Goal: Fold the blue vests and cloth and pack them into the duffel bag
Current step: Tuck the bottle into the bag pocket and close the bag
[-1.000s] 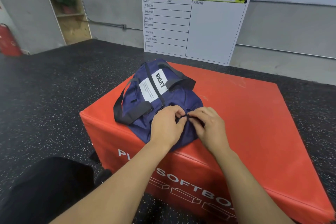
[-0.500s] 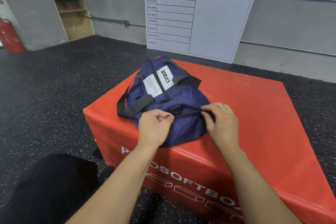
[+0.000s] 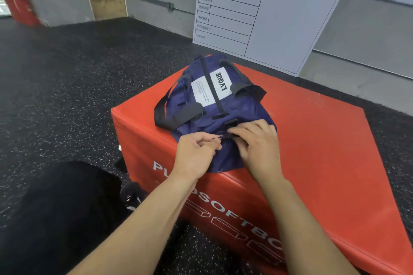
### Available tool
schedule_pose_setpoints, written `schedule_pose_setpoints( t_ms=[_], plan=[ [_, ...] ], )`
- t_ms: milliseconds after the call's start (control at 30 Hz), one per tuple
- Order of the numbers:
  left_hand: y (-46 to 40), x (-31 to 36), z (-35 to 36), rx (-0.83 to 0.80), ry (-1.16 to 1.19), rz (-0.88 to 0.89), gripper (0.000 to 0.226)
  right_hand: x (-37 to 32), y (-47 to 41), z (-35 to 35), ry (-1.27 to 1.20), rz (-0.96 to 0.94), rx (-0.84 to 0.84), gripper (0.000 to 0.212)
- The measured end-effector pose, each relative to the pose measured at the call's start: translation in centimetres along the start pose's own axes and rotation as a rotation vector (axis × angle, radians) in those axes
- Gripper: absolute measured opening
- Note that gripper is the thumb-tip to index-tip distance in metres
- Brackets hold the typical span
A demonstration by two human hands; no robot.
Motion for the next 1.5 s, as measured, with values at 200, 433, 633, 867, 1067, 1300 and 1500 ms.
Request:
schedule_pose_setpoints(
  t_ms=[200, 433, 633, 867, 1067, 1300, 1500],
  plan=[
    [-0.9, -1.1, -1.1, 0.048, 0.138, -0.108, 0.016, 1.4, -1.4, -2.0, -0.06, 0.165, 0.122, 0.018],
    [-0.8, -3.5, -1.5, -0.004, 0.233, -0.179, 0.022, 0.0, -0.8, -1.7, 0.025, 0.09, 0.037, 0.025],
    [0.0, -4.3, -1.7, -0.05, 0.279, -0.201, 0.016, -3.5, -0.2, 2.0, 0.158, -0.028, -0.212, 0.036],
    [1.0, -6.4, -2.1, -0.063, 0.327, -0.303, 0.013, -3.2, -0.6, 0.6, -0.069, 0.262, -0.079, 0.024],
    [1.8, -8.1, -1.9, -0.084, 0.323, -0.394, 0.011, -2.8, -2.6, -2.2, -0.205, 0.398, 0.051, 0.025],
    [0.3, -6.4, -4.9, 0.046, 0.094, -0.104, 0.008, -1.1, -0.3, -4.7, -0.229, 0.423, -0.079, 0.037],
    [-2.3, -2.3, -6.5, 0.036, -0.011, 0.143, 0.007, 3.2, 4.3, -9.8, -0.205, 0.515, -0.111, 0.067]
  ],
)
Point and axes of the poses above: each hand's wrist, its own y-axis away from the middle knuckle, its own z-axis out of the palm, x = y × z, the point moved 4 cm from there along -y, towards the middle knuckle, and after that the axes turned 9 degrees about -y, right-handed, at the moved point
